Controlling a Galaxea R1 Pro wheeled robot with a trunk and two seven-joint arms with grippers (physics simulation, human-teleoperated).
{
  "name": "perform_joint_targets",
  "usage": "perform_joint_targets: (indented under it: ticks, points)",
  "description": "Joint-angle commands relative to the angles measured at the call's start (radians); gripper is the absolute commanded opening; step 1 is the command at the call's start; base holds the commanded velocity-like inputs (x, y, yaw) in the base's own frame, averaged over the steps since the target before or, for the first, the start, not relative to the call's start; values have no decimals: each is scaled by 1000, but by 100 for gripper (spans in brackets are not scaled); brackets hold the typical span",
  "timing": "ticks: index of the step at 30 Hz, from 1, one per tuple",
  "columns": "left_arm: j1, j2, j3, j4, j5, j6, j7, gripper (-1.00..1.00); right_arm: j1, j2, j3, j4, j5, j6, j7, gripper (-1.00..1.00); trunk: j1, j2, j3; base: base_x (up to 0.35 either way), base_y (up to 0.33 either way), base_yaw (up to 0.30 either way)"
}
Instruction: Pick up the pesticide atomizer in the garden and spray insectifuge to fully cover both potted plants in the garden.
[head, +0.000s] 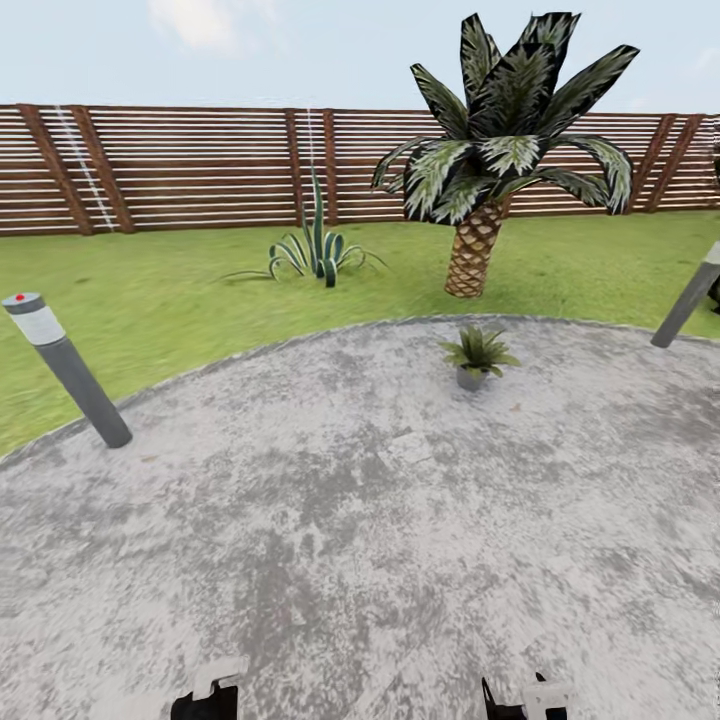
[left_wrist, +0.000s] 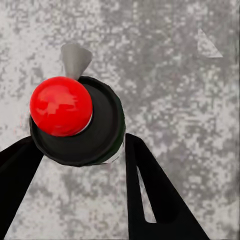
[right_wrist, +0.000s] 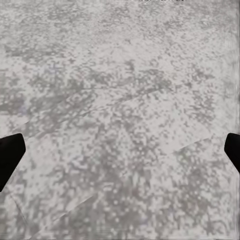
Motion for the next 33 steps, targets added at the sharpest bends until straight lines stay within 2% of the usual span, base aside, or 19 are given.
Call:
perform_joint_targets:
  ticks: [1,13,27,33]
  points:
    - [0,0,-6,0,9,-3,3,-100,-1,0,9,0,-4,-1,-6,100,0,0,-1,337,0,-272]
    - [0,0,-7,0,9,-4,4,-100,-1,3,9,0,-4,-1,-6,100,0,0,-1,337,-3,-272]
    - [0,0,-6,0,9,-3,4,-100,-1,5,9,0,-4,-1,-6,100,0,0,-1,326,-106,-255]
    - [0,0,-6,0,9,-4,5,-100,-1,5,9,0,-4,-1,-6,100,0,0,-1,281,-163,-67]
